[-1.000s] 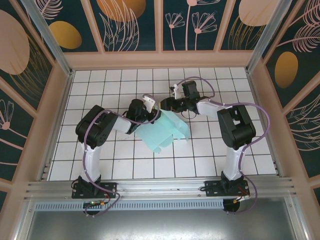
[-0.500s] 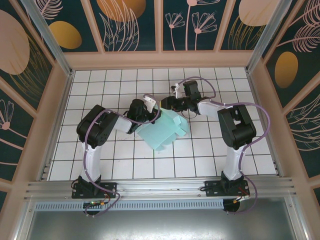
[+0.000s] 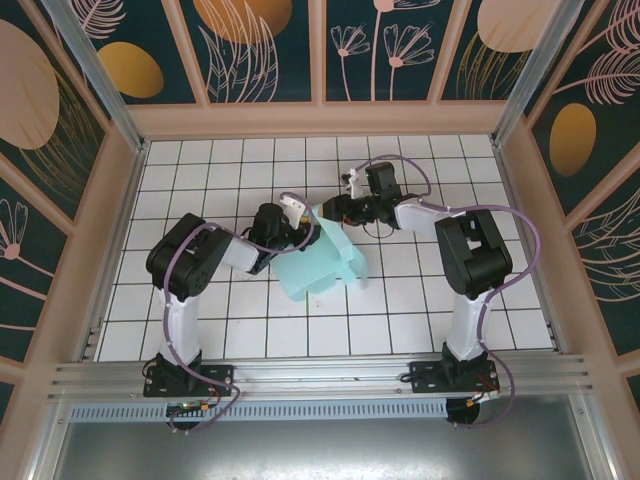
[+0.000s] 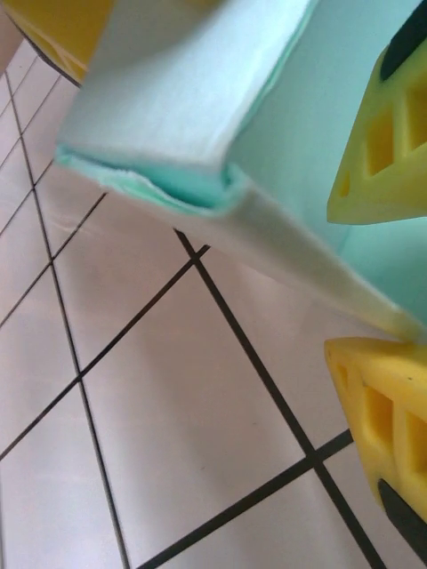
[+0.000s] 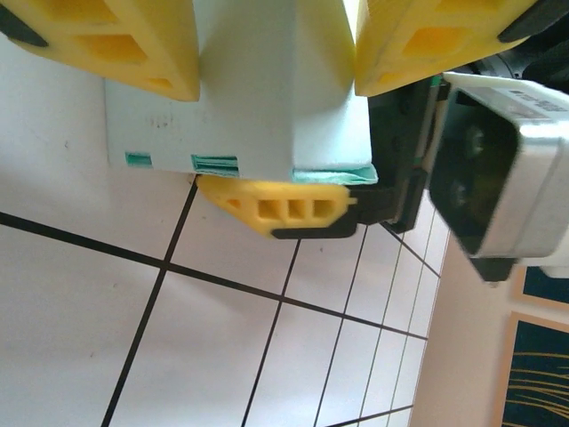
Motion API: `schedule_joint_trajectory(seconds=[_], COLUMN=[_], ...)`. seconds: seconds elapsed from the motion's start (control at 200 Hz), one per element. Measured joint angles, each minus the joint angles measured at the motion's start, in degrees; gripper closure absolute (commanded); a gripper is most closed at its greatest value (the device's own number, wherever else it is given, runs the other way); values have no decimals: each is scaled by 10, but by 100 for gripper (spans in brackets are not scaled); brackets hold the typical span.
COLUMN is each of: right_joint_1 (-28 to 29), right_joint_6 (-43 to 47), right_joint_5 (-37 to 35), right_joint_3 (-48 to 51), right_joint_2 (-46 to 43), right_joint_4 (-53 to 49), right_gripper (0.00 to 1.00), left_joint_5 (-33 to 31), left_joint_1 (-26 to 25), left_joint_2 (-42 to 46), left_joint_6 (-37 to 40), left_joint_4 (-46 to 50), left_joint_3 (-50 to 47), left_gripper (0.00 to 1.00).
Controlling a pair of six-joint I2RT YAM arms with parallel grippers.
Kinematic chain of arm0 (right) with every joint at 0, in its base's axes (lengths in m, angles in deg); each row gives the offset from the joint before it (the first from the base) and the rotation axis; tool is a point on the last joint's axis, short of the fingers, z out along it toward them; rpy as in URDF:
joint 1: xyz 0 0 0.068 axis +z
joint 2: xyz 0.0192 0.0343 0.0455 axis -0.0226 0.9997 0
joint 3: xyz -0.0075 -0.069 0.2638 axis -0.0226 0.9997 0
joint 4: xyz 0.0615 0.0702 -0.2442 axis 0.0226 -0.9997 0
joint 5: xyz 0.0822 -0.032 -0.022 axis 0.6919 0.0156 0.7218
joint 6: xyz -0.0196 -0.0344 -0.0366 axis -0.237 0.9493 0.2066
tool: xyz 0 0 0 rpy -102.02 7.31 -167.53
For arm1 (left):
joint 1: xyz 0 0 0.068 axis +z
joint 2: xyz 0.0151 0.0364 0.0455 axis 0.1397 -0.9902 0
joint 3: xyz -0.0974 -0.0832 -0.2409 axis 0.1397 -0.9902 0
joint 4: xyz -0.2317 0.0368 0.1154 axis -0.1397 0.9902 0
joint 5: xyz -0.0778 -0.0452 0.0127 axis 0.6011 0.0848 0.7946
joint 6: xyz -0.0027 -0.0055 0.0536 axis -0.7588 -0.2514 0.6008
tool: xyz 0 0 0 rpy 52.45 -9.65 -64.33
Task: Fold the paper box
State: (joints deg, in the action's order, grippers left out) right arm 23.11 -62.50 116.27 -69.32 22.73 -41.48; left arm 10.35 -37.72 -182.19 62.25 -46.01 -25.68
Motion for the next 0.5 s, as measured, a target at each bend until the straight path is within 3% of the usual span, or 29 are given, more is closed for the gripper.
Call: schedule_joint_trajectory(seconds=[0.295, 0.495], right_joint_1=[1, -1], right_joint_6=[0, -2], right_joint_5=[0, 4], right_joint_3=[0, 3], right_joint_2=[0, 0], right_joint_4=[0, 7], right_gripper=[54, 54], left_joint_5=[-11, -10], left_joint_1=[0, 1], left_joint_2=[4, 4], left_joint_6=[-3, -3], left_joint_4=[-79, -69], left_joint_3=[-22, -10], left_gripper=[59, 56])
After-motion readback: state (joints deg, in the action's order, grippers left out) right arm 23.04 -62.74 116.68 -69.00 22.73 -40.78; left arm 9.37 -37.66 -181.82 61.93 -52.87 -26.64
